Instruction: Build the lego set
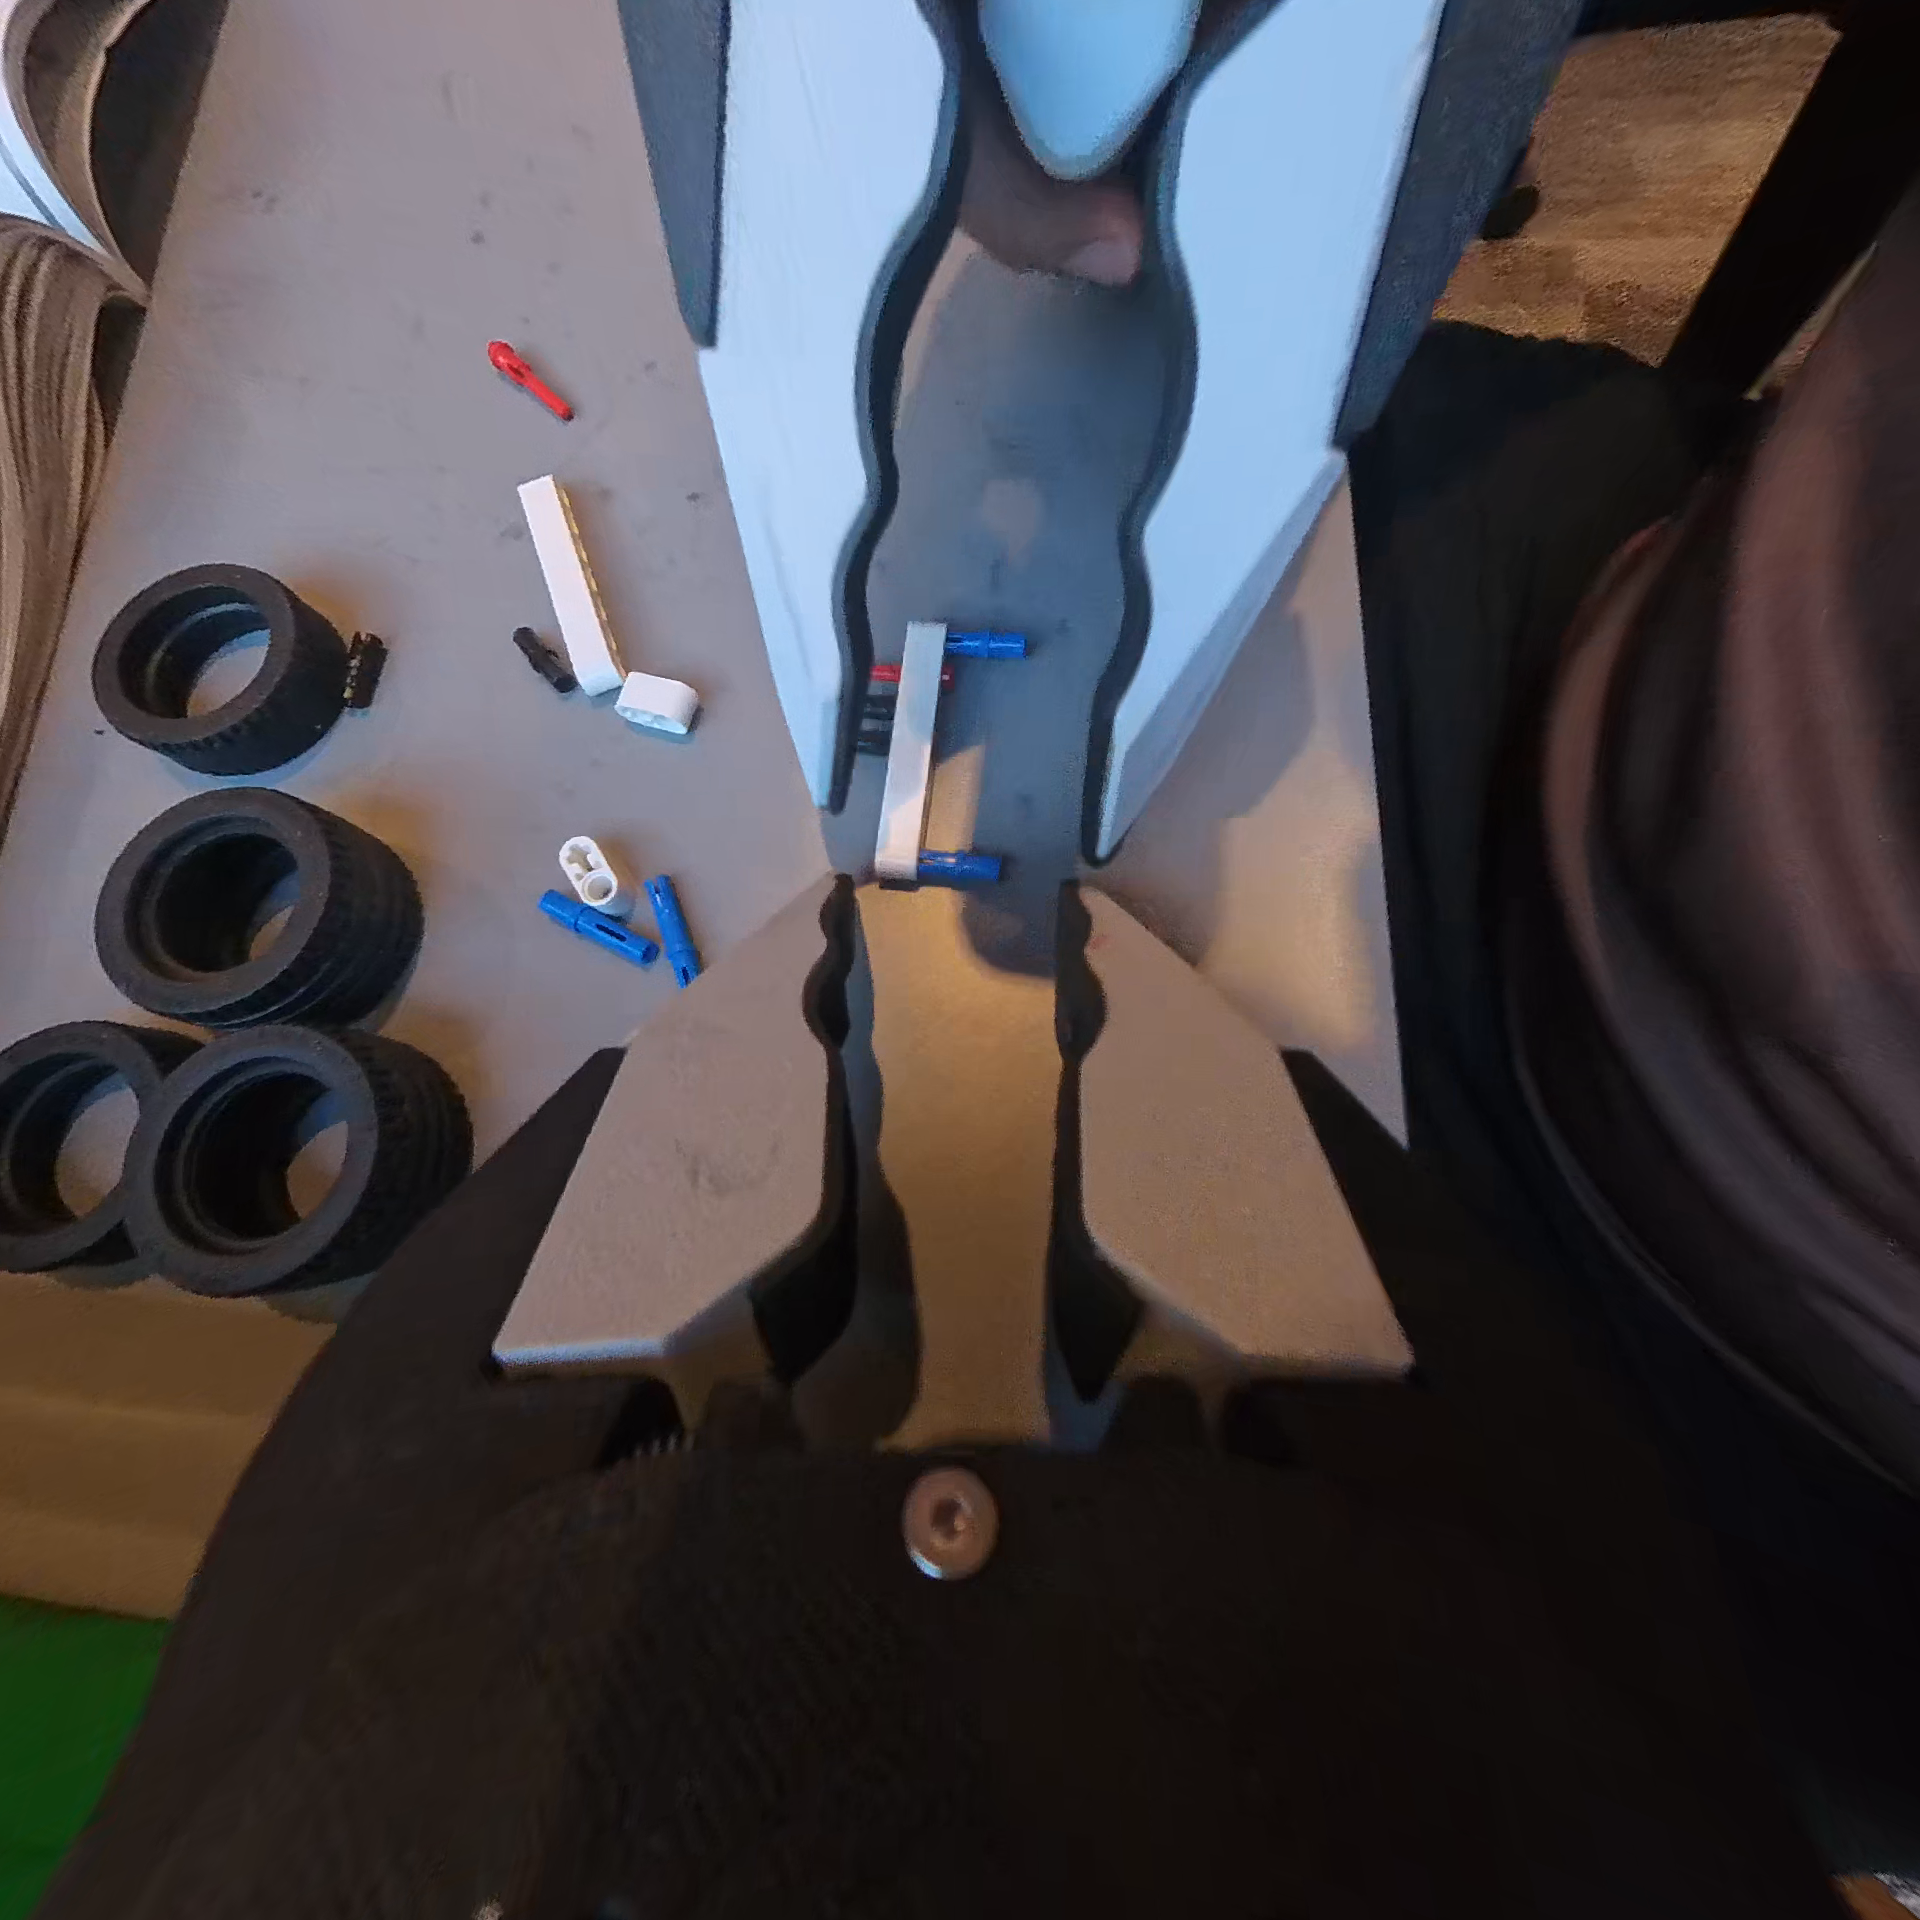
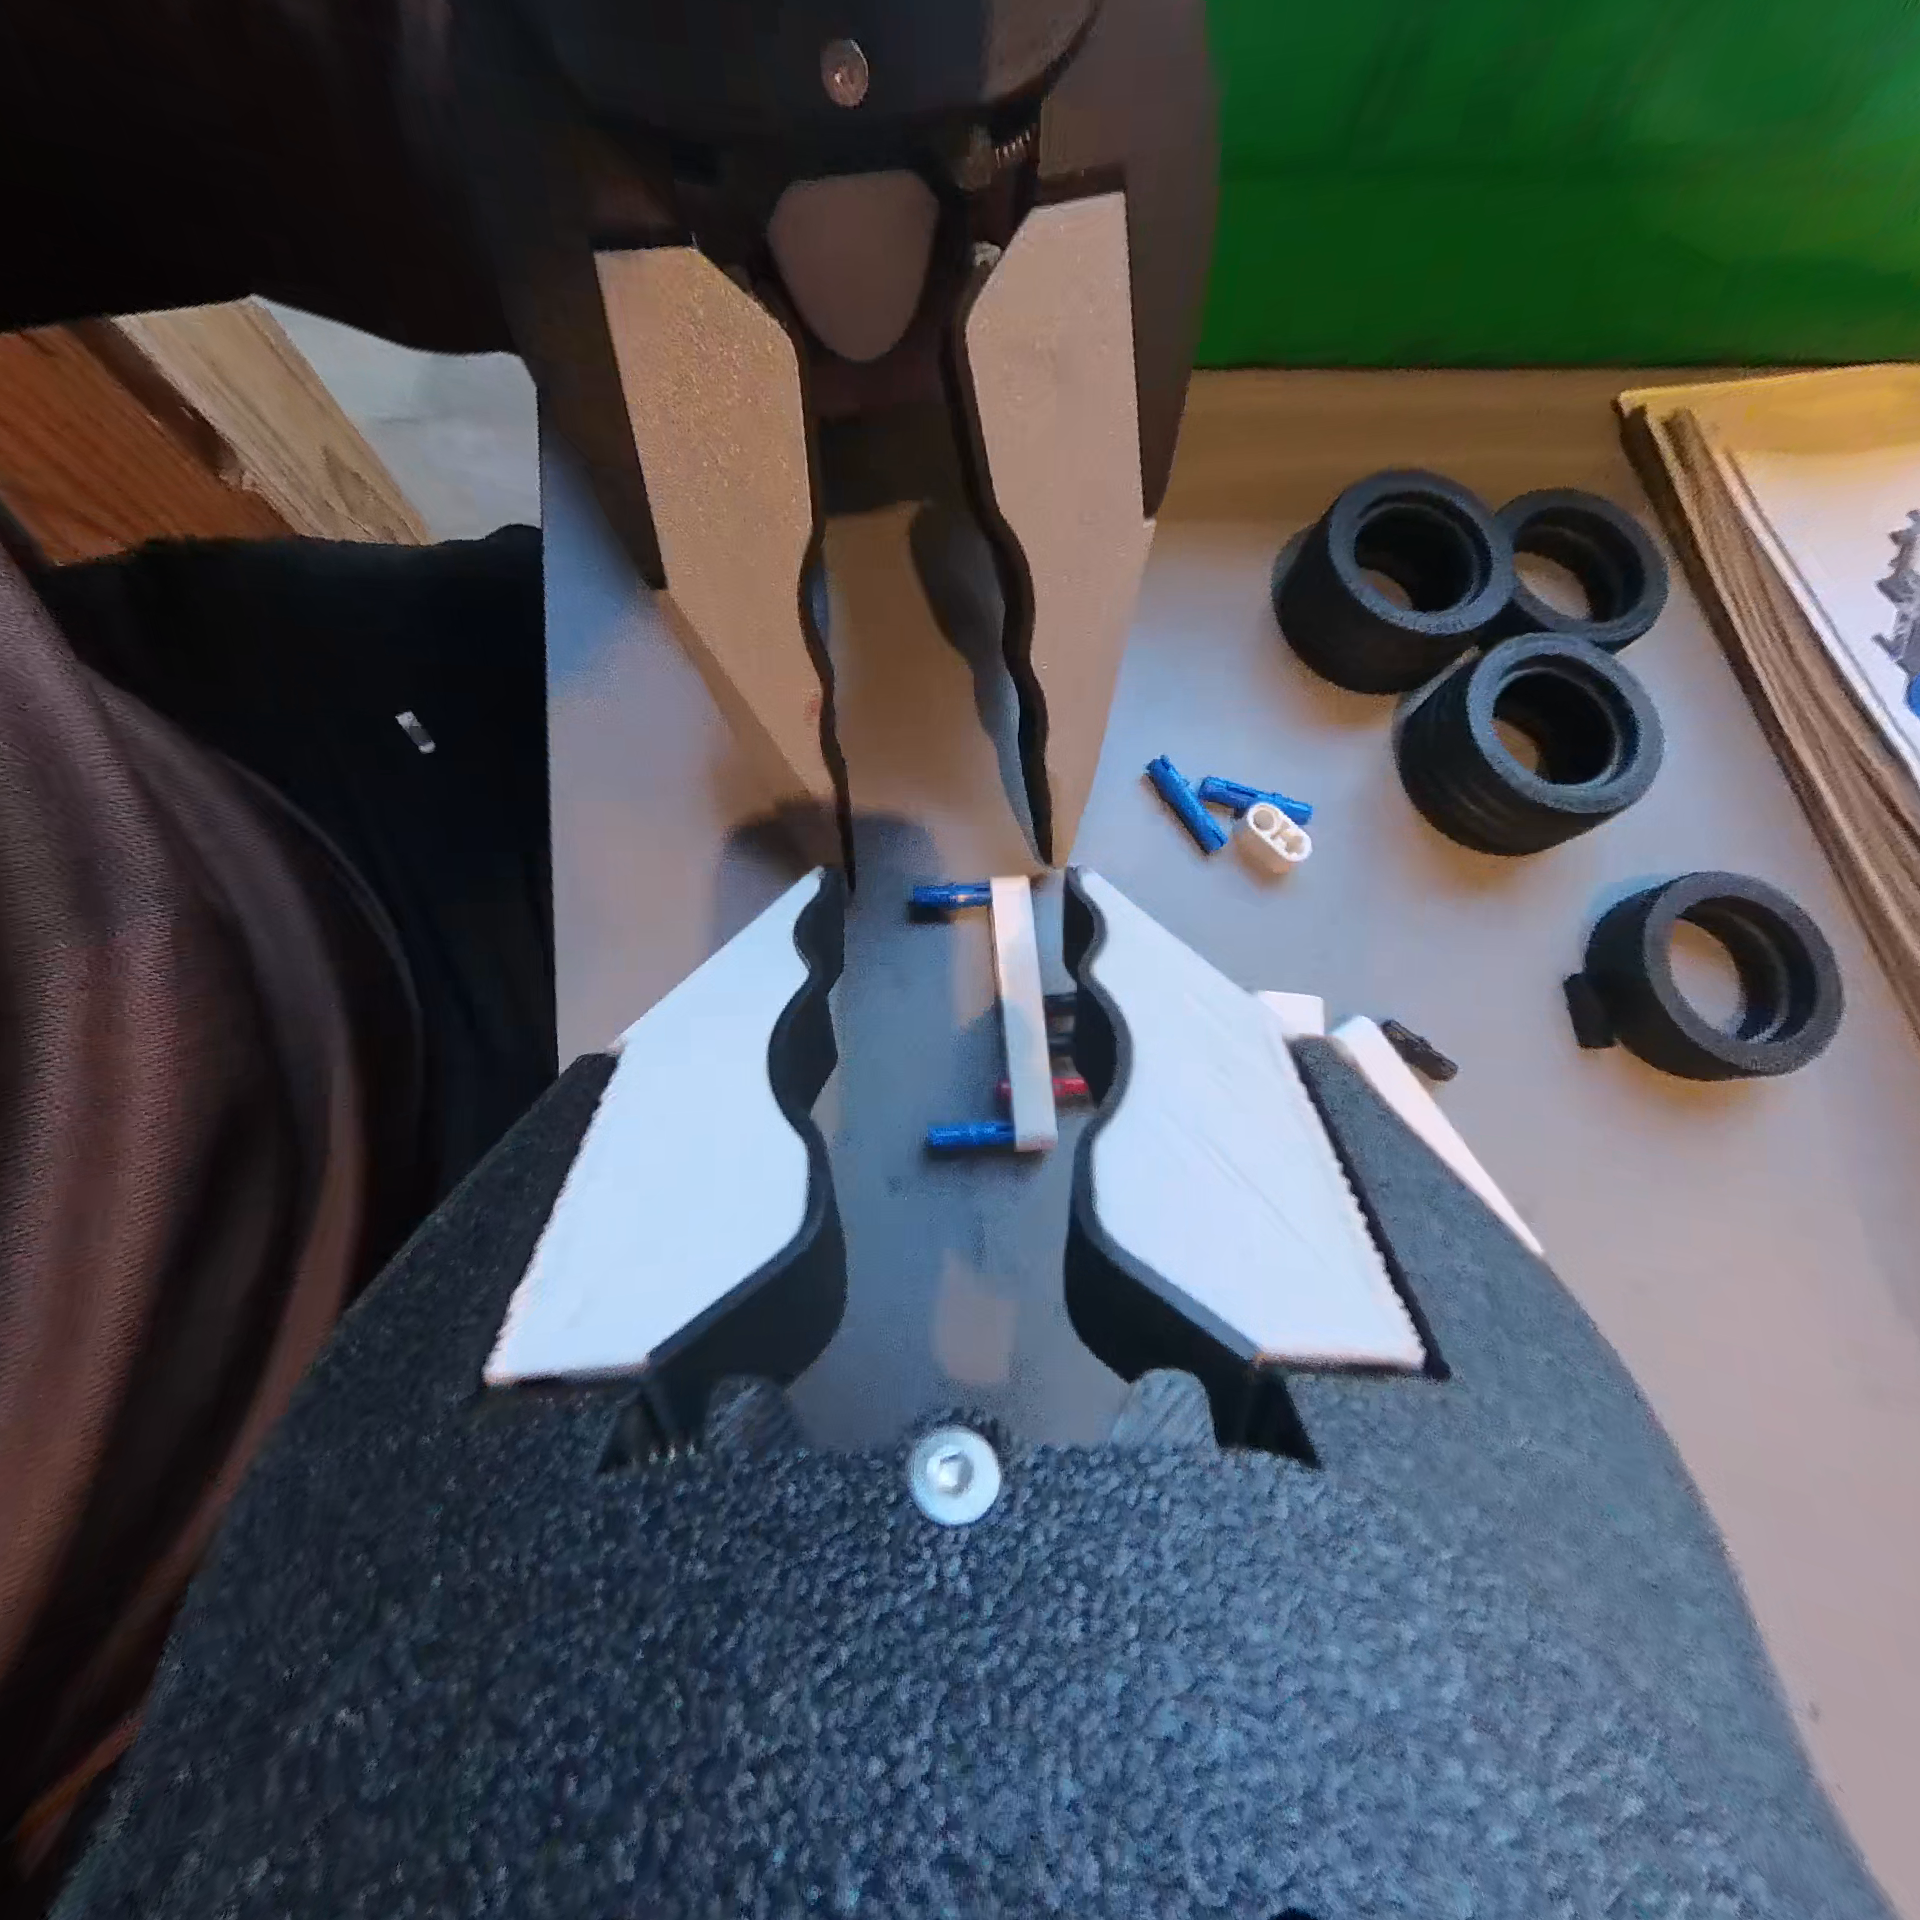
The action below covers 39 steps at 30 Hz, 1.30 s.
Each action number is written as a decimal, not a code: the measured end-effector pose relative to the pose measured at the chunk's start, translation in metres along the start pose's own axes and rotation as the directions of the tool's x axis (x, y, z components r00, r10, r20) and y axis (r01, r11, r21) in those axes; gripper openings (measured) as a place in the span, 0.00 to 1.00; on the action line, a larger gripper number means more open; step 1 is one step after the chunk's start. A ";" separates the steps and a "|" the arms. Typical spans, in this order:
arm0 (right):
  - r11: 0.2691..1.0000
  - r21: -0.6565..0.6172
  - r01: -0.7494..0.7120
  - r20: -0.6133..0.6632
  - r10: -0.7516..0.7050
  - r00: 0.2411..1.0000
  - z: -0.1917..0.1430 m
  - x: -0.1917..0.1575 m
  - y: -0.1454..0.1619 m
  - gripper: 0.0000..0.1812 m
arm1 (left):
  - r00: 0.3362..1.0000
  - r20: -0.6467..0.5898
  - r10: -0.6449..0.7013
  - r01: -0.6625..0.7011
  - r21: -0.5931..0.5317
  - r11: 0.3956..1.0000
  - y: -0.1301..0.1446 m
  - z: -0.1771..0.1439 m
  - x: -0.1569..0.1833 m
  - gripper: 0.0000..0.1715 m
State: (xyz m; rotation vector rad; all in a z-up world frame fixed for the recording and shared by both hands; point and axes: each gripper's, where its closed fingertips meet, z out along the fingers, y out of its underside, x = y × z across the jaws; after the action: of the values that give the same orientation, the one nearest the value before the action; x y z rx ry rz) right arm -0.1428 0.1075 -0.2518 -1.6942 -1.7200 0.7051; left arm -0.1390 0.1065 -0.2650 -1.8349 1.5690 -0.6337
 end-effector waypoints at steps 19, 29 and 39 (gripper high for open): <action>0.999 -0.037 -0.034 0.033 0.035 0.999 0.008 -0.002 0.013 0.15 | 0.998 -0.058 -0.023 0.023 -0.007 1.000 0.001 0.001 0.003 0.11; 0.999 -0.027 -0.043 0.072 0.044 0.996 0.009 -0.003 0.013 0.14 | 0.998 -0.062 -0.015 0.014 -0.007 1.000 0.000 0.003 0.003 0.11; 0.999 -0.027 -0.017 0.080 0.019 0.997 0.009 -0.003 0.013 0.12 | 1.000 -0.019 -0.008 0.007 -0.016 1.000 0.000 0.003 -0.001 0.05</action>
State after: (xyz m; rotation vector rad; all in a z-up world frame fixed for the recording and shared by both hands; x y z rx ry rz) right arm -0.1410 0.1052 -0.2676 -1.7227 -1.7780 0.7713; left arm -0.1371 0.1079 -0.2668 -1.8520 1.5843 -0.6462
